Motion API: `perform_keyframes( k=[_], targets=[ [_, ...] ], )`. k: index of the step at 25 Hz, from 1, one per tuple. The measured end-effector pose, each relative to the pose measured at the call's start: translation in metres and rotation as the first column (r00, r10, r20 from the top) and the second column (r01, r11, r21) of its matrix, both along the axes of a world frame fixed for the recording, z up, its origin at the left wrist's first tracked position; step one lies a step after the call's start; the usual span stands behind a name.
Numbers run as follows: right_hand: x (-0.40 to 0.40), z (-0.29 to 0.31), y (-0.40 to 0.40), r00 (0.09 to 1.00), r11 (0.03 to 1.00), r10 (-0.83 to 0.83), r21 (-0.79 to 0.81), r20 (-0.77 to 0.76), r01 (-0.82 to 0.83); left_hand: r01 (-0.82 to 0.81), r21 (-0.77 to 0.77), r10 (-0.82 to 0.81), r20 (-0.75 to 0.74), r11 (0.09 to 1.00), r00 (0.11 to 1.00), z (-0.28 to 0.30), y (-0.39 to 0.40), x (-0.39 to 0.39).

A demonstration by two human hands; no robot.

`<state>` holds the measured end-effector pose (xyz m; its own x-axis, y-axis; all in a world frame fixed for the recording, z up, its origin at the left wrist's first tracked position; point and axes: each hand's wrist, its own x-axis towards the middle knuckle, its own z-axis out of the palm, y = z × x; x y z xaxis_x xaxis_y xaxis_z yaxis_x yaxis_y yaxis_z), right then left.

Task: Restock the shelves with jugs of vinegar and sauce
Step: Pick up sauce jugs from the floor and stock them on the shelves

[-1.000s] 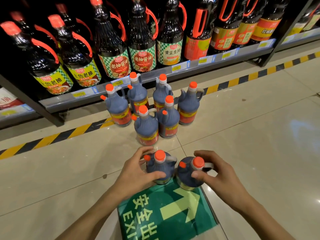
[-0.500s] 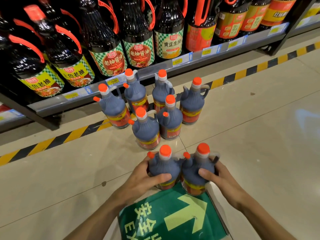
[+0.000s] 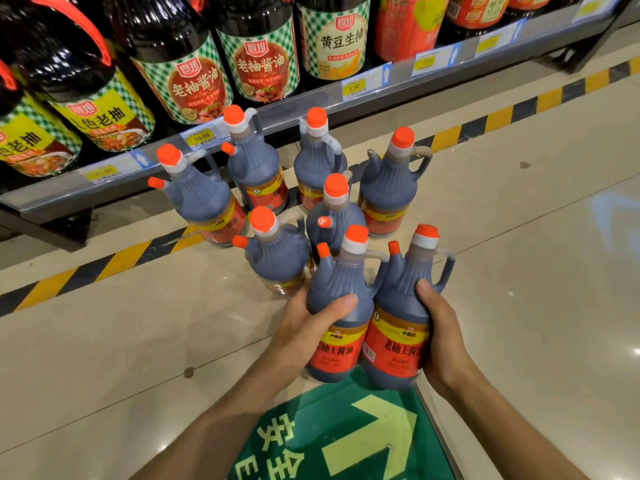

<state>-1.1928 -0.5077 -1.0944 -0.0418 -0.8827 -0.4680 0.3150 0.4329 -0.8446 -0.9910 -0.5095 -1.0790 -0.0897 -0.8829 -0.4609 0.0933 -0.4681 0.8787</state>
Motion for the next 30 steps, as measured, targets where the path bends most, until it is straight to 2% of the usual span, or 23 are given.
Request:
perform_keyframes(
  k=[3,6,11,16,23,30],
  targets=[
    [-0.002,0.009,0.007,0.999,0.999,-0.033,0.007,-0.024,0.033,-0.048,0.063,0.05,-0.029,0.997,0.998,0.004,0.008,-0.006],
    [-0.008,0.043,0.017,0.998,1.0,-0.029,0.01,-0.051,0.029,-0.049,0.081,0.052,-0.045,0.996,0.998,0.033,0.011,-0.007],
    [-0.016,0.153,0.023,0.996,0.999,0.028,-0.032,-0.086,-0.031,-0.055,0.047,0.058,-0.07,0.997,0.996,0.143,0.014,-0.006],
    [-0.015,0.314,0.019,0.994,0.996,0.046,-0.068,-0.104,-0.053,-0.052,0.029,0.054,-0.074,0.998,0.996,0.308,0.013,-0.003],
    [-0.01,0.584,-0.002,0.99,0.981,0.089,-0.164,-0.113,-0.107,-0.089,-0.025,0.084,-0.142,0.996,0.986,0.569,0.002,0.002],
    [0.004,0.844,-0.02,0.987,0.937,0.059,-0.332,-0.151,-0.106,-0.082,-0.17,0.057,-0.147,0.982,0.988,0.824,-0.017,0.008]
  ],
)
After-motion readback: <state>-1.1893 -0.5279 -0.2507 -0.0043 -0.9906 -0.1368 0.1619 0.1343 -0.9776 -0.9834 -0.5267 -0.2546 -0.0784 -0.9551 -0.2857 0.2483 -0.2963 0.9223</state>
